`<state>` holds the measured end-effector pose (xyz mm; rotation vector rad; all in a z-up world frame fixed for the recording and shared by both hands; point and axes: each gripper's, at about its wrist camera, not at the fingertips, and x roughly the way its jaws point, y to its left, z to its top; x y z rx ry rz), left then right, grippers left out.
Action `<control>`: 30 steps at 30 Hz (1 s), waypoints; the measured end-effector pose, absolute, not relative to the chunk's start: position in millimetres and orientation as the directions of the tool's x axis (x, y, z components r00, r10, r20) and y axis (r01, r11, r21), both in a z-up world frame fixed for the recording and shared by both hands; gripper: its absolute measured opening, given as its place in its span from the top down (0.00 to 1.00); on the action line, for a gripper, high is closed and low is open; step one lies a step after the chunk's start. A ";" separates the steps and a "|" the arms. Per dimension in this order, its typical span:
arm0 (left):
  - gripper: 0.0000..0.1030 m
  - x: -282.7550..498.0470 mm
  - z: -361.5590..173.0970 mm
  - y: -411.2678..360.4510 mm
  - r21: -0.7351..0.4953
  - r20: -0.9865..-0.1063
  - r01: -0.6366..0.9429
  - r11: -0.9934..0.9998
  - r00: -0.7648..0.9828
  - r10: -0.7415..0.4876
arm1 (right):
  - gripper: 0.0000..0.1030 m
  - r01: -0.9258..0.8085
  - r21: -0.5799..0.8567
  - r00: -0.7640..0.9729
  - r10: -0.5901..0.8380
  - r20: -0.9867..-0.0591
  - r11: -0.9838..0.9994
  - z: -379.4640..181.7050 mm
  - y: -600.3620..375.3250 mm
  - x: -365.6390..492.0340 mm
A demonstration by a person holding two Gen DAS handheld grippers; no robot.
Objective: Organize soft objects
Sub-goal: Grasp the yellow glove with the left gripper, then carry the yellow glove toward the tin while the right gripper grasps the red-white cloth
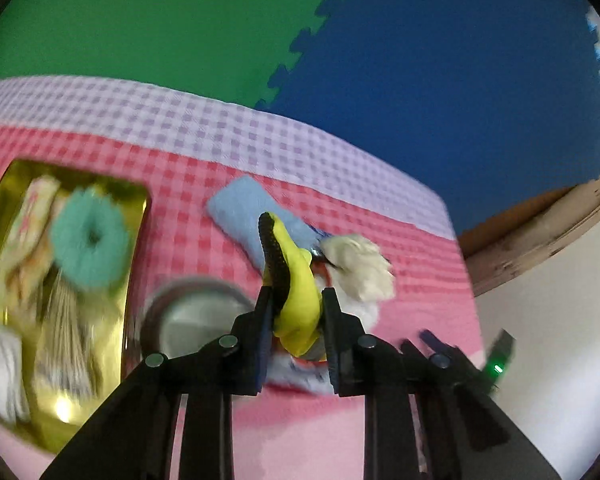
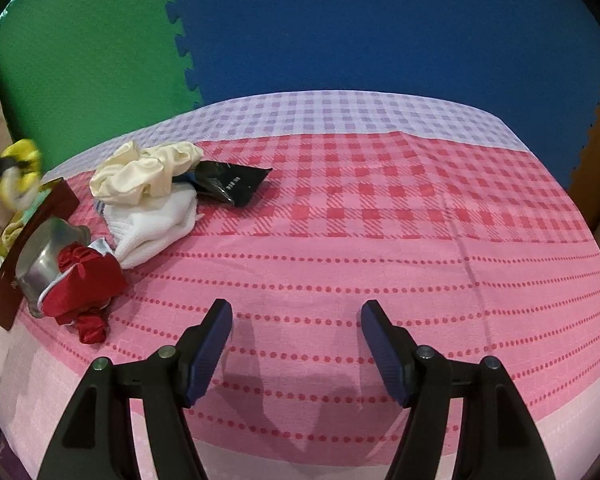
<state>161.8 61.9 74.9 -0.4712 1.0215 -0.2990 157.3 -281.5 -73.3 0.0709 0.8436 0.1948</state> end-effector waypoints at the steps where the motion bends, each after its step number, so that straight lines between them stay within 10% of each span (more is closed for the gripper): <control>1: 0.80 145.1 77.4 67.1 -0.525 -0.731 0.010 0.851 0.508 -0.456 | 0.33 -0.152 0.148 0.654 0.212 -0.726 0.977 -71.6 -282.3 155.0; 15: 0.78 30.7 52.5 104.7 -0.552 -0.747 -0.124 0.825 0.512 -0.423 | 0.33 -0.450 0.383 0.554 0.589 -0.588 0.806 -18.8 -217.9 94.0; 30: 0.77 -4.9 56.7 123.9 -0.538 -0.722 -0.129 0.833 0.581 -0.376 | 0.33 -0.100 0.662 0.433 0.631 -0.643 0.743 -72.6 -208.2 162.8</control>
